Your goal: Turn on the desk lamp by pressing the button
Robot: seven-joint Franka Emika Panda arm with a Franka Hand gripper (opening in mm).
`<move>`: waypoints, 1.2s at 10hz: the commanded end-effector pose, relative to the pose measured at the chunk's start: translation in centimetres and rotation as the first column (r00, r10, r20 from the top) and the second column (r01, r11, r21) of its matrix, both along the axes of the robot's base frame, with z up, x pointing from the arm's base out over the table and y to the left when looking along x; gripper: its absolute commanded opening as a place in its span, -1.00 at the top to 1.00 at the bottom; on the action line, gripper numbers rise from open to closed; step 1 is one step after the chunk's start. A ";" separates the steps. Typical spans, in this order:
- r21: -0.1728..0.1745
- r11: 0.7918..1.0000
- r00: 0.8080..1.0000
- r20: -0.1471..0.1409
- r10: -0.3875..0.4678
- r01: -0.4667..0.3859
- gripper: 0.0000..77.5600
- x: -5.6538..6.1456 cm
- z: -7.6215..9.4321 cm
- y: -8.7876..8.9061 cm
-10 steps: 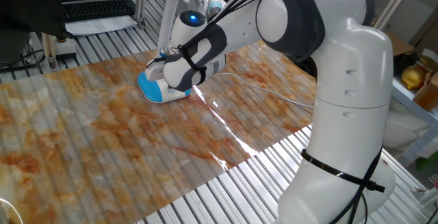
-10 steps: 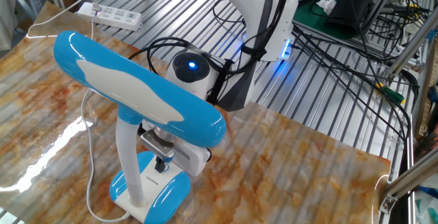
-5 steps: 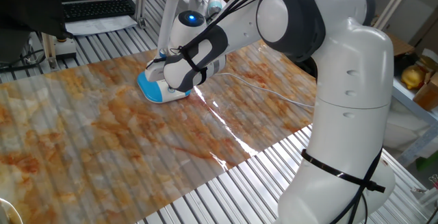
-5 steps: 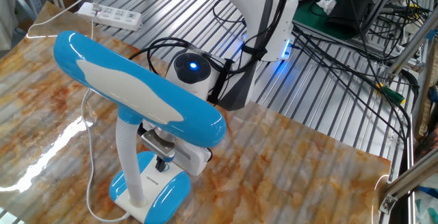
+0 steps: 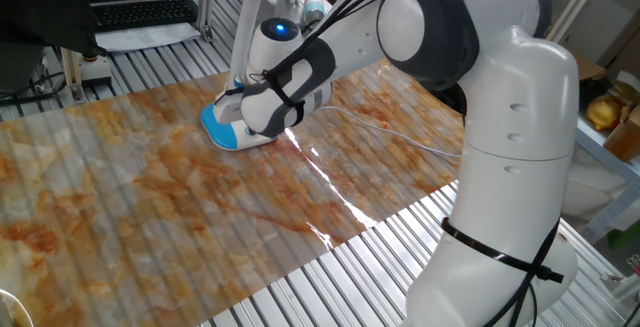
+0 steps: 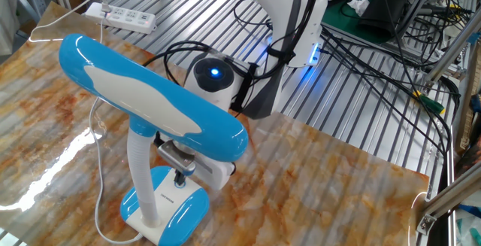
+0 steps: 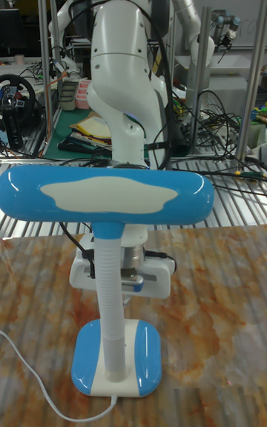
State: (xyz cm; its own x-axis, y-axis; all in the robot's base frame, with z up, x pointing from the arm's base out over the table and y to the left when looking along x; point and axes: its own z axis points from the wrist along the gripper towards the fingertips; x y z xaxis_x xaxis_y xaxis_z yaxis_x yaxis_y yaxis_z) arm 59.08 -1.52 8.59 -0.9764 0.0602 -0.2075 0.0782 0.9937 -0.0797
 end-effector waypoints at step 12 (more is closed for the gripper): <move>-0.003 0.999 0.993 -0.110 -0.048 0.048 1.00 -2.0 8.2 0.7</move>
